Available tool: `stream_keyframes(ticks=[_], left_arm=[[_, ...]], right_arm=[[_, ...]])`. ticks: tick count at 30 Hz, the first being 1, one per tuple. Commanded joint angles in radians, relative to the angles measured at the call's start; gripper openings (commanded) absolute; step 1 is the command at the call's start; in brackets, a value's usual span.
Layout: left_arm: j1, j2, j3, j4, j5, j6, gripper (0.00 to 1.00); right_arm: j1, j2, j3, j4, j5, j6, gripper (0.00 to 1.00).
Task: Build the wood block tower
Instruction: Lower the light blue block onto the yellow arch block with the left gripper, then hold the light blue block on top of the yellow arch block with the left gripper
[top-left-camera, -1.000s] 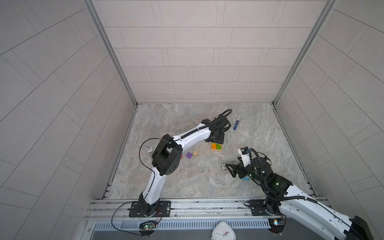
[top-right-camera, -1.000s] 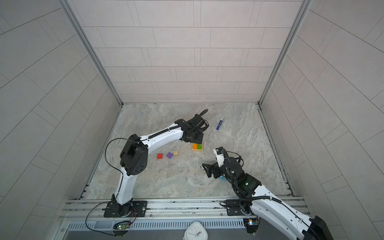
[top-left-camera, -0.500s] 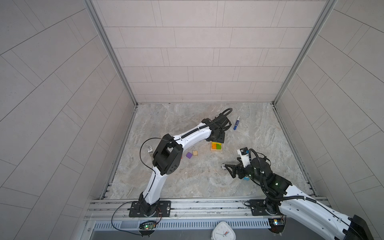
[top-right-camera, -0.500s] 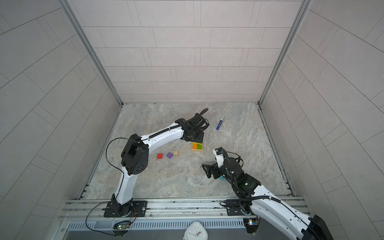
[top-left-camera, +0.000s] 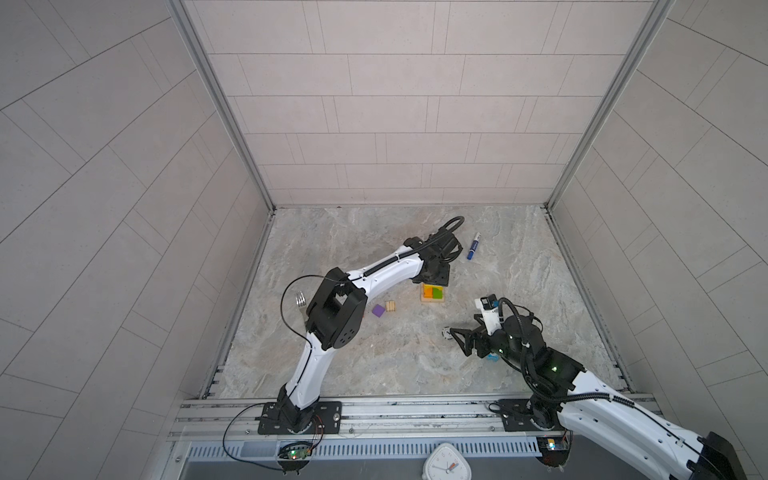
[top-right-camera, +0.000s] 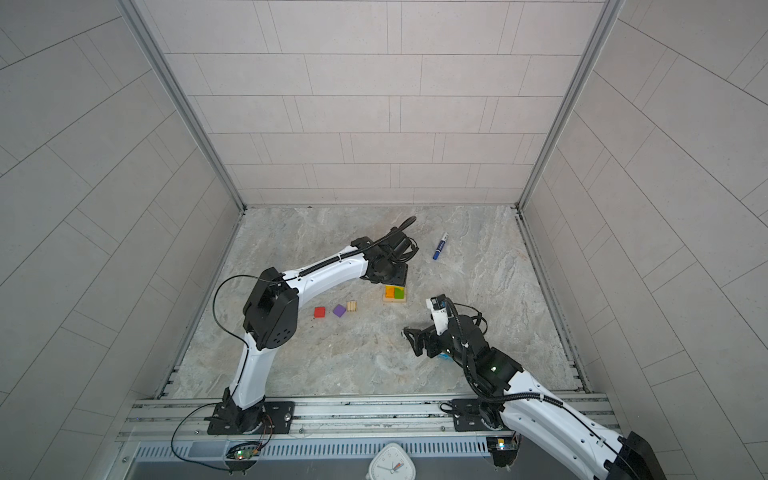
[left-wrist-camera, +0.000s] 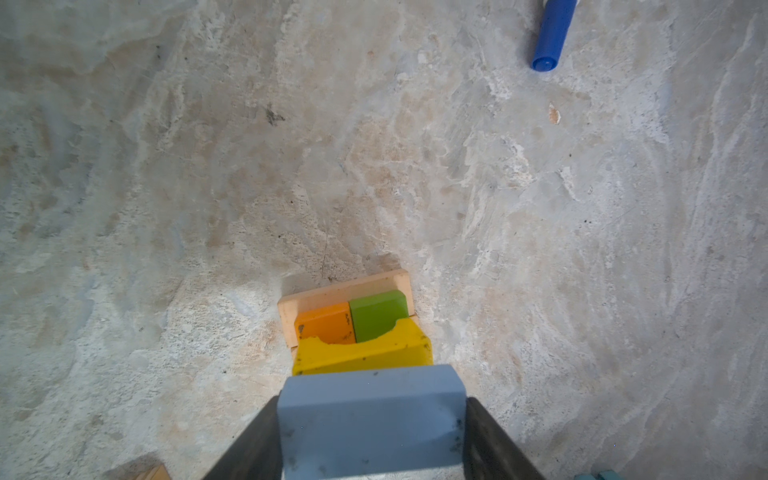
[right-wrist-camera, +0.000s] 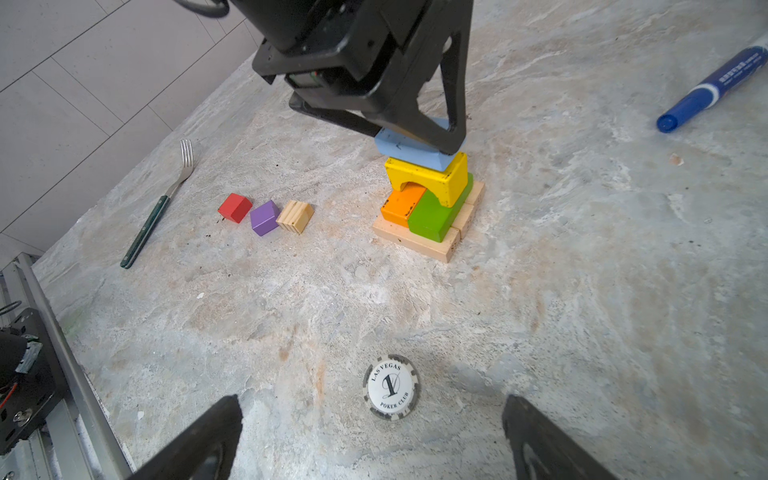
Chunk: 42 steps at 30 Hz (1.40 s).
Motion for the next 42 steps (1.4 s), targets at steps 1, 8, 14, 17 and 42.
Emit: stream_keyframes(ticks=[1,8,14,17,42], left_arm=[[0.003,0.025,0.017,0.009,-0.015,-0.011,0.53],[0.002,0.028,0.010,0.012,-0.012,-0.017,0.53],[0.002,0.029,0.007,0.015,-0.018,-0.018,0.53],[0.003,0.031,0.004,0.018,-0.017,-0.018,0.53],[0.003,0.029,-0.001,0.022,-0.016,-0.021,0.62]], right_arm=[[0.005,-0.009,-0.012,0.005,0.006,0.001,0.99],[0.005,-0.004,-0.011,0.004,0.009,0.003,0.99],[0.004,-0.006,-0.011,0.004,0.010,0.004,0.99],[0.005,-0.006,-0.012,0.003,0.012,0.004,0.99],[0.005,-0.004,-0.012,0.003,0.014,0.005,0.99]])
